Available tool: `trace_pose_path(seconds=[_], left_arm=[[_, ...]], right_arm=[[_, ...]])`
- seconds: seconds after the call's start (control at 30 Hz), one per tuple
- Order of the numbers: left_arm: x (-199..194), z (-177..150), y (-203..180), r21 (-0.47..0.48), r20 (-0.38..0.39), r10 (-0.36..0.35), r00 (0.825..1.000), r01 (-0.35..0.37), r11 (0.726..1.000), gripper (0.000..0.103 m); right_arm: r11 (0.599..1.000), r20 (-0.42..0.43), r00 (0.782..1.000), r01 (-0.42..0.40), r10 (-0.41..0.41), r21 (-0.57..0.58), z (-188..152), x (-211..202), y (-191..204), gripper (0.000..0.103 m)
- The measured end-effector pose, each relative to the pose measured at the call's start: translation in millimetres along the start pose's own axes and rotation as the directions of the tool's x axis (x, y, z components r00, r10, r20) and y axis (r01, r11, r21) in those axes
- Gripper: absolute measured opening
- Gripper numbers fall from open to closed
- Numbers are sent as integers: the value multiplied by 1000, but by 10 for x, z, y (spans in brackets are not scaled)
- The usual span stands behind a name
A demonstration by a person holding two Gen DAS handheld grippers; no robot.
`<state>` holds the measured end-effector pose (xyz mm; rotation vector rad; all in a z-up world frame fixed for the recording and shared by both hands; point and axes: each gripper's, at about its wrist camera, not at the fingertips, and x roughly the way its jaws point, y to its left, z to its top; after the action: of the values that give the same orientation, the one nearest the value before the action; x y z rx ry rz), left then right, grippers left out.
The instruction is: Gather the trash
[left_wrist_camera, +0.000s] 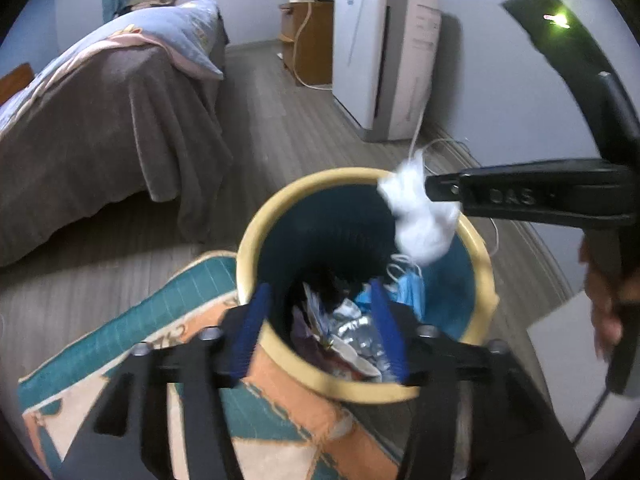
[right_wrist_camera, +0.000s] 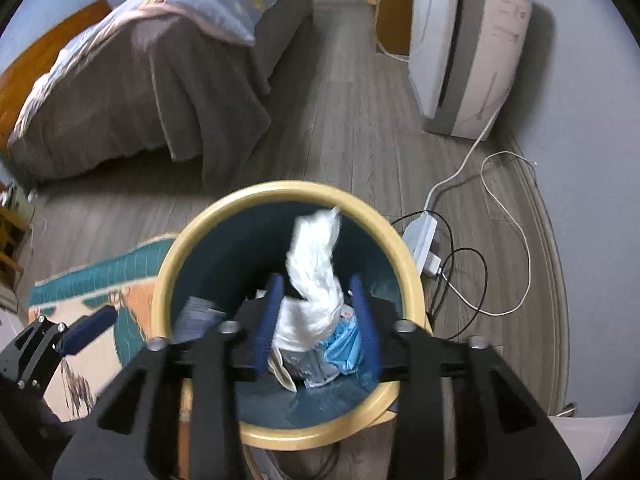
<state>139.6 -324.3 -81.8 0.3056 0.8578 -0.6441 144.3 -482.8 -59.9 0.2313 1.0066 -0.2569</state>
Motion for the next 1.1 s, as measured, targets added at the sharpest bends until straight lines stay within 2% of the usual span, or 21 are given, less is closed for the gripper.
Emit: trace_pose_path(seconds=[0.23, 0.4, 0.43, 0.57, 0.67, 0.73, 0.87, 1.03, 1.1], left_arm=[[-26, -37, 0, 14, -2, 12, 1000, -12, 1000, 66], [-167, -95, -18, 28, -2, 29, 1000, -29, 999, 67], [-213, -101, -14, 27, 0, 30, 1000, -30, 999, 71], [-455, -142, -7, 6, 6, 38, 999, -38, 999, 93], [-666, -157, 2, -7, 10, 81, 997, -80, 997, 96], [-825, -158, 12, -13, 26, 114, 993, -114, 993, 97], [-1108, -150, 53, -30, 43, 167, 985, -166, 986, 98], [-1450, -182, 135, -79, 101, 159, 982, -152, 985, 98], [-1507, -212, 148, -88, 101, 164, 981, -155, 984, 98]], right_arm=[[1000, -27, 1000, 15, -14, 10, -18, 45, -63, 41], [999, -2, 1000, 26, -26, -20, -52, -130, 2, 41], [999, 6, 1000, 26, -26, -26, -81, -208, 7, 44], [1000, 11, 1000, 24, -24, -9, -200, -500, -15, 75], [999, 42, 998, 42, -41, -15, -327, -770, 5, 94], [998, 69, 996, 56, -53, -39, -418, -928, 47, 97], [993, 109, 990, 98, -90, -70, -595, -1144, 79, 97], [988, 145, 982, 134, -122, -75, -794, -1320, 74, 97], [987, 163, 978, 145, -132, -75, -855, -1364, 76, 97]])
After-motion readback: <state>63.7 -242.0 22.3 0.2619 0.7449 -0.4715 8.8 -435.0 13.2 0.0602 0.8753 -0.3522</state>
